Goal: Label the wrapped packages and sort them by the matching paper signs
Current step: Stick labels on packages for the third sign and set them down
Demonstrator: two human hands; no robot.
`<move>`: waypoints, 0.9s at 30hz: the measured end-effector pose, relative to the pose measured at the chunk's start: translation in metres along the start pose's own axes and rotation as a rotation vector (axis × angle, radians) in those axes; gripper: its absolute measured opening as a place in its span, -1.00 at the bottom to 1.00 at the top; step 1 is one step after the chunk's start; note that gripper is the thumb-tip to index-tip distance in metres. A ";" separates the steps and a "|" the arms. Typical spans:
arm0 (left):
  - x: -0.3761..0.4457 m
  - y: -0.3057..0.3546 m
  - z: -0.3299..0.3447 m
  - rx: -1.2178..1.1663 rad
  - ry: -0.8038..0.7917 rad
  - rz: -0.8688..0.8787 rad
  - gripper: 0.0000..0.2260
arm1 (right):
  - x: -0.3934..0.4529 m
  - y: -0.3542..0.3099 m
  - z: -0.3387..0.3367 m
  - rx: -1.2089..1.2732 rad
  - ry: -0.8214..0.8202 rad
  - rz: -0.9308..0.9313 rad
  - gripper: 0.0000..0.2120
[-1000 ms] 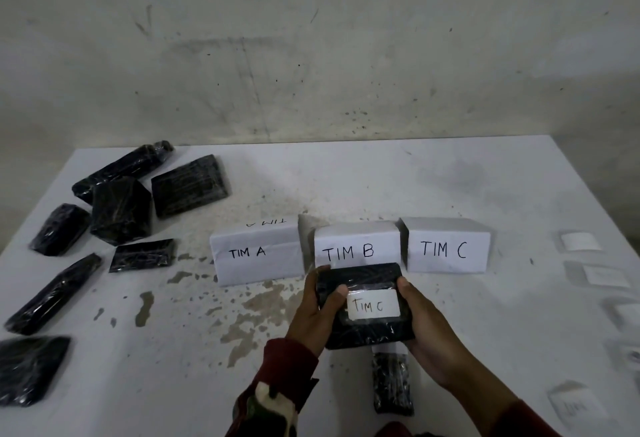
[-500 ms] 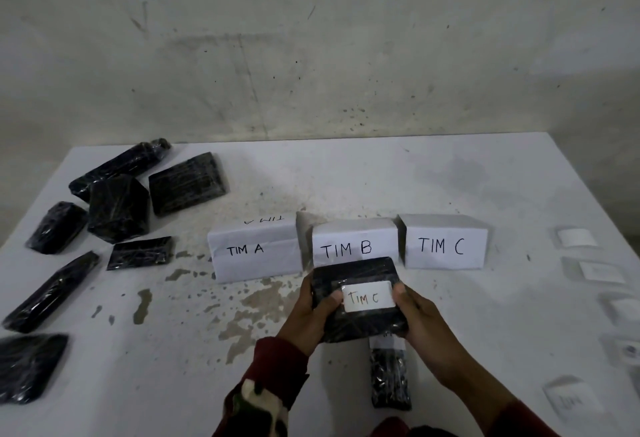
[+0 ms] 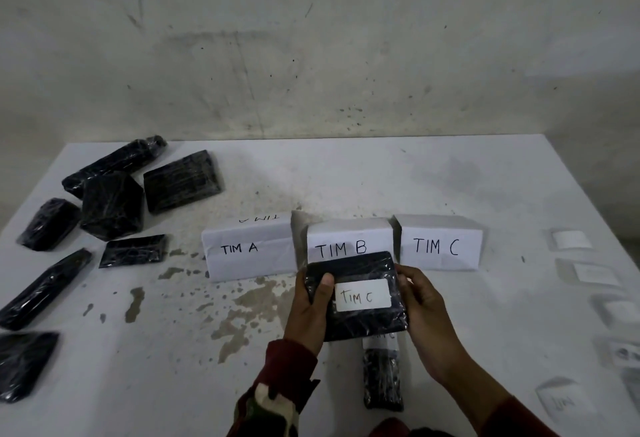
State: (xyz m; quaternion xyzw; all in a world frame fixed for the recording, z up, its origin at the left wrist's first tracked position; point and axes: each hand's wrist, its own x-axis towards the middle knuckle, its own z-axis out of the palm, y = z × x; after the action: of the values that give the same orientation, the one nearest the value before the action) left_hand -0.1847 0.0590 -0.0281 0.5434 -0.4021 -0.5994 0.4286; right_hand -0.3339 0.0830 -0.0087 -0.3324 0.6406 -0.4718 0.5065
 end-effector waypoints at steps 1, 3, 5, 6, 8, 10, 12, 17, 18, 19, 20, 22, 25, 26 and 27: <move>-0.001 -0.001 0.001 0.003 0.002 0.003 -0.82 | 0.000 -0.001 -0.001 0.001 0.000 0.009 -0.71; -0.001 -0.003 0.004 0.012 -0.006 0.008 -0.88 | 0.000 -0.003 -0.003 0.032 -0.037 0.067 -0.61; -0.002 -0.003 0.007 0.011 -0.033 -0.005 -0.89 | 0.002 -0.004 -0.003 0.023 -0.095 0.109 -0.42; -0.002 -0.003 0.009 -0.004 -0.042 -0.013 -0.90 | 0.003 -0.004 -0.004 0.001 -0.115 0.104 -0.36; -0.002 -0.001 0.011 -0.059 -0.059 -0.021 -0.89 | 0.004 -0.003 -0.007 -0.027 -0.128 0.074 -0.35; -0.002 0.001 0.014 -0.110 -0.083 -0.019 -0.83 | 0.005 -0.001 -0.010 -0.010 -0.129 0.033 -0.46; -0.001 0.002 0.014 -0.118 -0.096 -0.020 -0.80 | 0.006 0.000 -0.012 -0.021 -0.102 -0.002 -0.63; -0.003 -0.004 0.012 -0.071 -0.065 -0.050 -0.89 | 0.012 -0.001 -0.016 -0.138 -0.080 -0.032 -0.63; -0.003 -0.005 0.012 -0.058 -0.044 -0.046 -0.90 | 0.011 -0.002 -0.017 -0.130 -0.105 -0.013 -0.59; -0.003 -0.005 0.011 -0.038 -0.023 -0.039 -0.91 | 0.009 -0.003 -0.016 -0.109 -0.142 0.010 -0.54; -0.002 -0.004 0.011 -0.016 -0.010 -0.033 -0.91 | 0.006 -0.003 -0.015 -0.098 -0.178 0.019 -0.53; -0.002 -0.004 0.010 0.003 -0.014 -0.031 -0.91 | 0.002 0.000 -0.012 -0.132 -0.194 0.006 -0.54; -0.004 -0.004 0.011 0.053 -0.045 -0.006 -0.75 | 0.000 0.009 -0.010 -0.210 -0.141 -0.042 -0.63; -0.004 -0.005 0.011 0.072 -0.047 0.002 -0.72 | 0.000 0.011 -0.009 -0.231 -0.134 -0.047 -0.68; -0.005 -0.006 0.010 0.078 -0.052 0.002 -0.71 | -0.002 0.013 -0.008 -0.256 -0.126 -0.047 -0.70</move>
State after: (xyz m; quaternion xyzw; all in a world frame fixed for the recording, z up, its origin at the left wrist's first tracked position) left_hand -0.1951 0.0655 -0.0311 0.5435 -0.4369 -0.5968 0.3969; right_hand -0.3400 0.0911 -0.0204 -0.4383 0.6543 -0.3763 0.4881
